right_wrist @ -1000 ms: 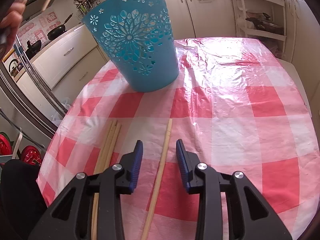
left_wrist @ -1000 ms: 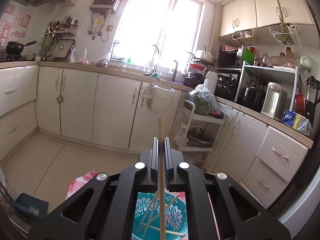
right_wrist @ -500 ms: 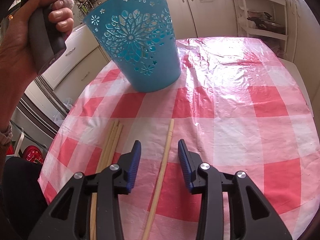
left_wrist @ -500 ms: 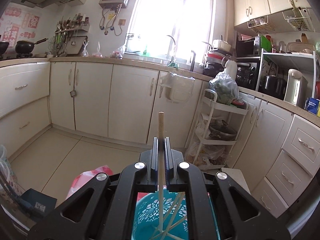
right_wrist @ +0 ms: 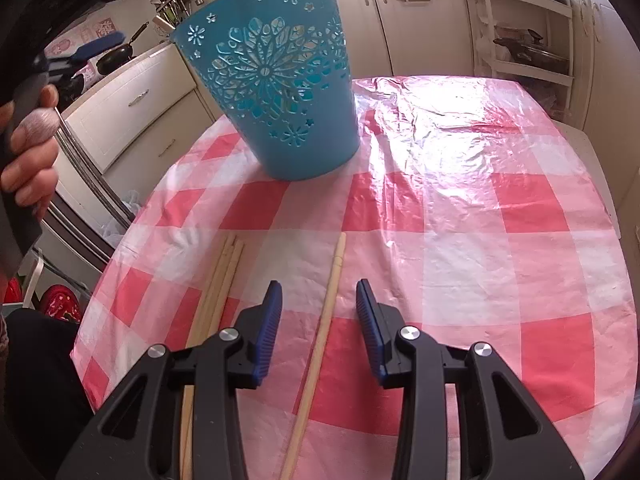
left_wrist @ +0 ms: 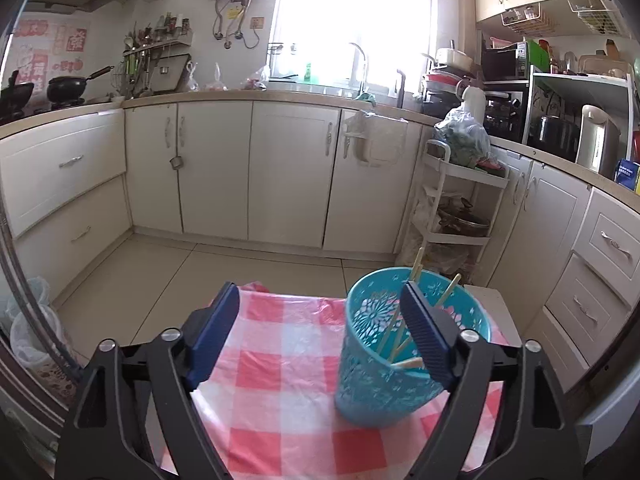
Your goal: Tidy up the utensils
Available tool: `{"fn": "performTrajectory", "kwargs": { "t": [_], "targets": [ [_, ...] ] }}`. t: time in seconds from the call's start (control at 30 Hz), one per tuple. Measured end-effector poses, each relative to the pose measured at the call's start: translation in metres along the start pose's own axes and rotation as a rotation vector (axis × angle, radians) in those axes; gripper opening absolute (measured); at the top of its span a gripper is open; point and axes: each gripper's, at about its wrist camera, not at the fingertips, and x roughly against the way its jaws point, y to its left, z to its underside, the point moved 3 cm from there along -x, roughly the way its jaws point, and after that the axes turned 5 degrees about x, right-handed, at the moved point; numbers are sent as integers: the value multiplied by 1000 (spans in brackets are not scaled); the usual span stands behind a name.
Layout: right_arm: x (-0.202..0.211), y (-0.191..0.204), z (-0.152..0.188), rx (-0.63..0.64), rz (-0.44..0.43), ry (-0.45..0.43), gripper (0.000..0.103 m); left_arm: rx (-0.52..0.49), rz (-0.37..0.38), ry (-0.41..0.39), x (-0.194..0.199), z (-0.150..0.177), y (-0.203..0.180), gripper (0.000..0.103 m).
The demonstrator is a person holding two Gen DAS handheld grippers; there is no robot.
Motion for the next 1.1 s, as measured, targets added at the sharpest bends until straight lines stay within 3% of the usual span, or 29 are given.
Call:
{"fn": "performTrajectory", "kwargs": {
  "t": [0.1, 0.33, 0.43, 0.7, 0.87, 1.1],
  "targets": [
    [-2, 5, 0, 41, 45, 13, 36, 11, -29, 22, 10, 14, 20, 87],
    [-5, 13, 0, 161, 171, 70, 19, 113, -82, 119, -1, 36, 59, 88],
    [-5, 18, 0, 202, 163, 102, 8, 131, -85, 136, -4, 36, 64, 88],
    [-6, 20, -1, 228, 170, 141, 8, 104, -74, 152, -4, 38, 54, 92],
    [3, 12, -1, 131, 95, 112, 6, 69, -64, 171, -6, 42, 43, 93],
    [53, 8, -31, 7, -91, -60, 6, 73, -61, 198, -12, 46, 41, 94]
  ]
}}
